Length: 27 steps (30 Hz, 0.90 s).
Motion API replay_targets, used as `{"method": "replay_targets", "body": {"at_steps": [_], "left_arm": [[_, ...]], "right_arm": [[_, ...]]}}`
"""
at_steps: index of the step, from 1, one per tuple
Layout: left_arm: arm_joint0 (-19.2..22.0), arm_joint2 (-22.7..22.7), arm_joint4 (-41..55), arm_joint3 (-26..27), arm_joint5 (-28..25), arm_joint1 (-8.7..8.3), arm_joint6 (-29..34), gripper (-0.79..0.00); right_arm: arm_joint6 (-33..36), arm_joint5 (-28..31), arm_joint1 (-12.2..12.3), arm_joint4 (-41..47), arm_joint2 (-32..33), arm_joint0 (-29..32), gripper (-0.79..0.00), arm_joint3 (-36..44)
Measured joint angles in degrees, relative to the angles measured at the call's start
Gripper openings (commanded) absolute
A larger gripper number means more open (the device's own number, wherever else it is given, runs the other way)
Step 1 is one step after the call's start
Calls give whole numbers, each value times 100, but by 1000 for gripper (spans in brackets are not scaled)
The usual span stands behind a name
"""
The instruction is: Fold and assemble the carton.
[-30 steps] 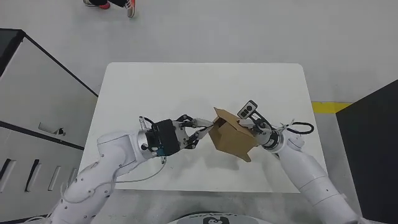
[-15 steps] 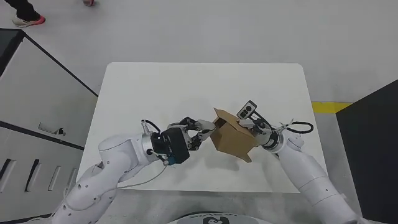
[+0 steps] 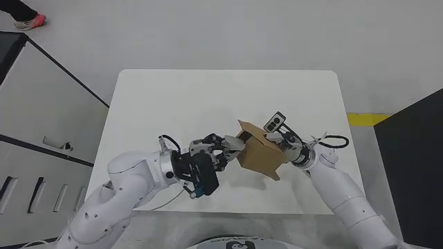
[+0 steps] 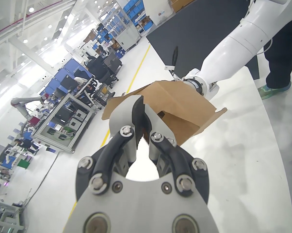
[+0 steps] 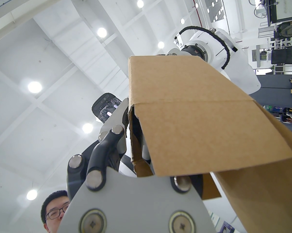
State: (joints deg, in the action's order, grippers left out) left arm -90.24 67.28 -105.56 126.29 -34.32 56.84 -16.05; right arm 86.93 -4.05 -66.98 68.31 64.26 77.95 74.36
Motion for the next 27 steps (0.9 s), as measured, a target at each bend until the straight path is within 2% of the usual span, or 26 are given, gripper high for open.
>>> {"method": "replay_targets", "body": {"at_steps": [5,10,21,27], "left_arm": [[137,-262,-236,36,39,29,344,-785],[226,-367,-256,33,80,46,405,-785],[154,-145,-234,78,166,10,226,-785],[140,-153,-322,79,253,10,392,-785]], "right_arm": [[0,0,0,0,0,0,-785,0],[0,0,0,0,0,0,-785,0],[0,0,0,0,0,0,-785,0],[0,0,0,0,0,0,-785,0]]}}
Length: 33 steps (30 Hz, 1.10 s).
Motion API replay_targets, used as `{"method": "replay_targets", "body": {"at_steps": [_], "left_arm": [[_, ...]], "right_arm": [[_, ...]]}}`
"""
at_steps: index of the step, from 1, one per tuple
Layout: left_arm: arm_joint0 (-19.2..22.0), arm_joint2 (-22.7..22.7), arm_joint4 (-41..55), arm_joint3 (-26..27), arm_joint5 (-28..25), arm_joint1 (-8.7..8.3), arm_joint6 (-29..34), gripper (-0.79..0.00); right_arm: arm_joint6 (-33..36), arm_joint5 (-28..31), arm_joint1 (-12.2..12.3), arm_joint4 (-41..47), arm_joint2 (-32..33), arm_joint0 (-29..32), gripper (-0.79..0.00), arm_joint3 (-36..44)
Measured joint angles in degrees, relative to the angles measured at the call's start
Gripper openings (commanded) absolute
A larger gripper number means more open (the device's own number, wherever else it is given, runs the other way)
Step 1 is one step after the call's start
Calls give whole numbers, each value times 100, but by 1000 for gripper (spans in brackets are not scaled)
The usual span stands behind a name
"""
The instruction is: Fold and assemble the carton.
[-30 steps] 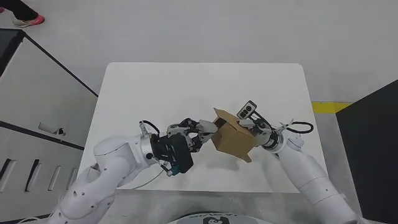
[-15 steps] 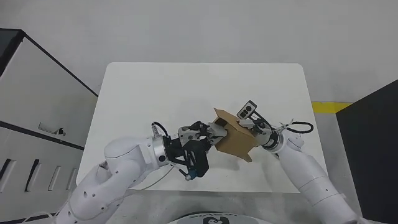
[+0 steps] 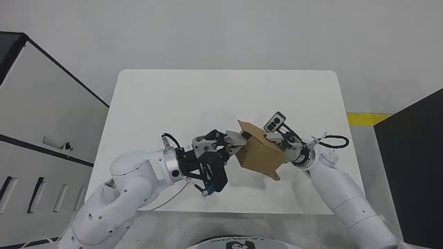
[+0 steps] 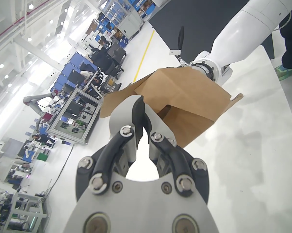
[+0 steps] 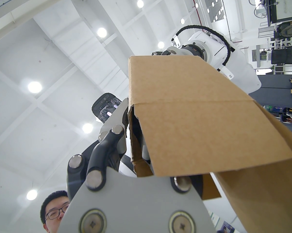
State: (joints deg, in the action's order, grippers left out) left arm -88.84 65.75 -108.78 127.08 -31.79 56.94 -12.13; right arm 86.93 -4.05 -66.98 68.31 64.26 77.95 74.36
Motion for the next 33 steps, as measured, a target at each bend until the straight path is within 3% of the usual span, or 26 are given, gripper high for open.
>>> {"method": "replay_targets", "body": {"at_steps": [33], "left_arm": [[277,-440,-91,-214,-110,43,122,-785]], "right_arm": [[0,0,0,0,0,0,-785,0]]}}
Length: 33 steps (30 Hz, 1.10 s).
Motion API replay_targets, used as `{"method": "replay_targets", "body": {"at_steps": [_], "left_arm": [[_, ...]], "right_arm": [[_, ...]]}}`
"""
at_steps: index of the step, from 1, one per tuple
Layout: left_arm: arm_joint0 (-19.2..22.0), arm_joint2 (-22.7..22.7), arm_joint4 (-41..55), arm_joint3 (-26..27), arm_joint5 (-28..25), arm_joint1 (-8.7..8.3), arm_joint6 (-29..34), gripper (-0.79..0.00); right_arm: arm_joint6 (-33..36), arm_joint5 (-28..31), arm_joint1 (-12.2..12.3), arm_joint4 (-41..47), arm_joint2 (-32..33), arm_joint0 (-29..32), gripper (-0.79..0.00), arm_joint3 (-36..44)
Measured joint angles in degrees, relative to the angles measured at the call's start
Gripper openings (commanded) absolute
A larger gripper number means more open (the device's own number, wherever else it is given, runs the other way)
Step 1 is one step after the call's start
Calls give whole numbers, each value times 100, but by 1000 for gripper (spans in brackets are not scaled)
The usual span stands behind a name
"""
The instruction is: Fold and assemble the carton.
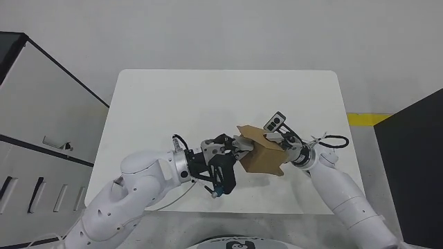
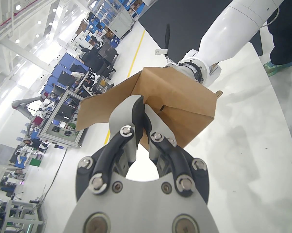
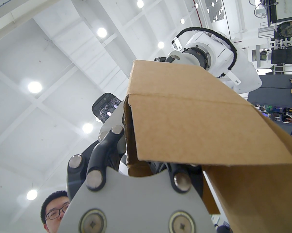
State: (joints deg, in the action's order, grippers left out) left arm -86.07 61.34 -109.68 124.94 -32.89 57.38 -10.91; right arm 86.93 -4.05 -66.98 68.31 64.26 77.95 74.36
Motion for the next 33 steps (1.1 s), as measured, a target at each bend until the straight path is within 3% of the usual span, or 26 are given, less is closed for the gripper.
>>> {"method": "replay_targets", "body": {"at_steps": [16,26,33], "left_arm": [[-167,168,45,71,43,-37,-54,-785],[-37,-54,25,-23,-12,-9,-3,-785],[-55,50,81,23,60,-17,34,-785]], "right_arm": [[0,0,0,0,0,0,-785,0],[0,0,0,0,0,0,-785,0],[0,0,0,0,0,0,-785,0]]}}
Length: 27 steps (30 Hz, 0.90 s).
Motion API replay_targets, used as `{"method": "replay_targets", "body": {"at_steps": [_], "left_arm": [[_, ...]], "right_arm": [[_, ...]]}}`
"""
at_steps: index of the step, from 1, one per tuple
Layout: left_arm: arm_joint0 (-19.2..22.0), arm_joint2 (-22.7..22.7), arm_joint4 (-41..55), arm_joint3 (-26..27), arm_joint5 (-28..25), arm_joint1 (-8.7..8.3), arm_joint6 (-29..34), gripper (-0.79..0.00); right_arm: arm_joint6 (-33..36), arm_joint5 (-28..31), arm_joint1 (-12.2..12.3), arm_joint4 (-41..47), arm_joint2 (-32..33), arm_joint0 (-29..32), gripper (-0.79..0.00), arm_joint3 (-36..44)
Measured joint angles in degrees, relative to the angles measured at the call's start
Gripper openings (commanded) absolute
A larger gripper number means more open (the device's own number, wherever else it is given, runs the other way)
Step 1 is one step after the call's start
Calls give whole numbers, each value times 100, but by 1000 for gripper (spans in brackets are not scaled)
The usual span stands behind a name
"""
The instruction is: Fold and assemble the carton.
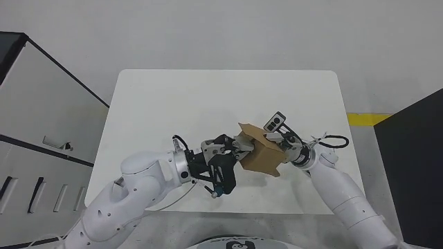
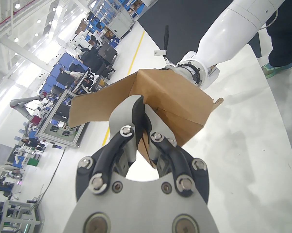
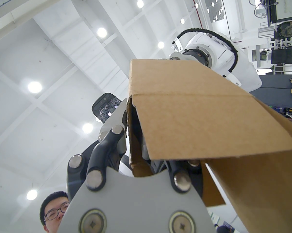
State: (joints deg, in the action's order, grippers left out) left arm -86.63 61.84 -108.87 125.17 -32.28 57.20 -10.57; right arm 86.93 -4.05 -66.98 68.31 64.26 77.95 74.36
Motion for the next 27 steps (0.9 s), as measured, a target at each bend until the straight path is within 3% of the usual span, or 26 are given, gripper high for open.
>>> {"method": "replay_targets", "body": {"at_steps": [27], "left_arm": [[-87,71,-7,71,-3,-27,-27,-785]], "right_arm": [[0,0,0,0,0,0,-785,0]]}}
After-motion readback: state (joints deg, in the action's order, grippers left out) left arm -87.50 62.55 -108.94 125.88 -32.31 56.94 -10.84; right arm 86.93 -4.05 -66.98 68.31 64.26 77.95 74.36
